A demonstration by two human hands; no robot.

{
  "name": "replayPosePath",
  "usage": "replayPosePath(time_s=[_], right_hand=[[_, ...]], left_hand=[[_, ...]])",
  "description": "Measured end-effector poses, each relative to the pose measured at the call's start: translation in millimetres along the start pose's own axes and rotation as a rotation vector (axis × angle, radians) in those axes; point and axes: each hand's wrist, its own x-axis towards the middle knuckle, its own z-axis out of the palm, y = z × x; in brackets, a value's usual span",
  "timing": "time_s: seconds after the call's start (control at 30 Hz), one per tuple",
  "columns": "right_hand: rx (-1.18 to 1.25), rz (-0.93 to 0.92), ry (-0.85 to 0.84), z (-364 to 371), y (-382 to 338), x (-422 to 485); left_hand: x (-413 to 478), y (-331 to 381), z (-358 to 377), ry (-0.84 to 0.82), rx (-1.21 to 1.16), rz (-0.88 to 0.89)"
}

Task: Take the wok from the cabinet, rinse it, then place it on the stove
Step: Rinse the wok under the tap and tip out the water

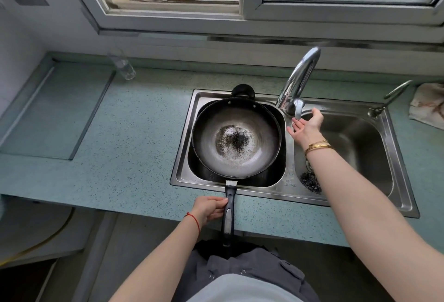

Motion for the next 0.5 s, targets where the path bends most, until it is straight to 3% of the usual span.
replayPosePath(time_s=[0.33, 0.4, 0.5], right_hand=[[-0.044, -0.022, -0.013, -1, 1, 3], [-0.172, -0.071, -0.008, 0, 4, 3], [-0.570, -0.265, 0.079, 2, 12, 1]], left_hand=[[1, 2, 0, -0.006, 0.026, 0.009], [1, 2, 0, -0.008, 0.028, 0.011], [2, 2, 0, -0.002, 0.028, 0.015]])
